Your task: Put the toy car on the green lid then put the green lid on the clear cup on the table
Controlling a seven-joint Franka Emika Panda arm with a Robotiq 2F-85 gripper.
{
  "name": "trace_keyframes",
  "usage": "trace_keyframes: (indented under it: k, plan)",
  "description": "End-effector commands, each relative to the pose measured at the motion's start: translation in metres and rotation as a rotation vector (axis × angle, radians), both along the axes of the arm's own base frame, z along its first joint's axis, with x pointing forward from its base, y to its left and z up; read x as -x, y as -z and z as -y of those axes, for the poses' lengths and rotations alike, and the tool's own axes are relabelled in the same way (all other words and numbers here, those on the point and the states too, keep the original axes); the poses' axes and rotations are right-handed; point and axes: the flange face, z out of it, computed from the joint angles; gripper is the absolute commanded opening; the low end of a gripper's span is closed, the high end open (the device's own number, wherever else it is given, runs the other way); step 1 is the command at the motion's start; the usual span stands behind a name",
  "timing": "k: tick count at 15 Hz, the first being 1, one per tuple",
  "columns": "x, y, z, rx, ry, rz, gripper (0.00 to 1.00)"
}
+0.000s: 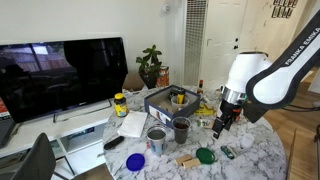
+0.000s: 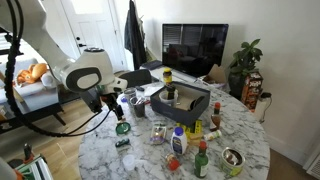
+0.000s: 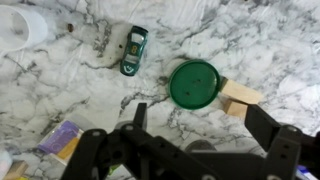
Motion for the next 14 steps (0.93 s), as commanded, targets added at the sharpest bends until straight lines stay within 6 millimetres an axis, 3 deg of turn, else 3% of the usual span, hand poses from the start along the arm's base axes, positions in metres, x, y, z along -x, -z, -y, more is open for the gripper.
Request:
trace_keyframes:
  k: [1, 6, 14]
  plan:
    - [0.003, 0.035, 0.014, 0.025, 0.008, -0.042, 1.0]
    - [0.016, 0.078, 0.03, 0.052, 0.023, -0.122, 1.0]
    - [0.017, 0.116, 0.048, 0.08, 0.14, -0.1, 1.0]
